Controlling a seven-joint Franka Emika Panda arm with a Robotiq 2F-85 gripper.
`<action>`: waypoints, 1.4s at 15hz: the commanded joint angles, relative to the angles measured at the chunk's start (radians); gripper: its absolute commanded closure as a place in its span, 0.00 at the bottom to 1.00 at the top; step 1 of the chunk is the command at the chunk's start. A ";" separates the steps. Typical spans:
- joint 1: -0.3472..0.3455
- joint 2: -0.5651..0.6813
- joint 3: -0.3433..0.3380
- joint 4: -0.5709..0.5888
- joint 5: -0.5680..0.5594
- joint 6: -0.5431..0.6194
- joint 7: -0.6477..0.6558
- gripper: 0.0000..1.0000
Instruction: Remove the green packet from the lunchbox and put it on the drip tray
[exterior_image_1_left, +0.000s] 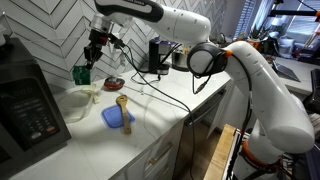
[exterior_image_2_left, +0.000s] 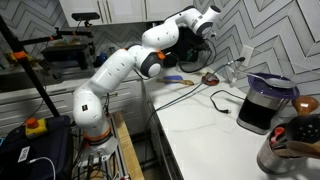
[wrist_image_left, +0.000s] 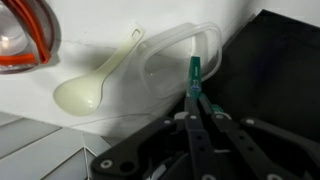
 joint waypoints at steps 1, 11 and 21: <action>-0.026 -0.065 0.004 -0.151 0.070 0.136 0.113 0.99; 0.007 -0.194 -0.081 -0.270 -0.064 0.052 0.200 0.99; -0.005 -0.501 -0.122 -0.695 -0.043 0.068 0.566 0.99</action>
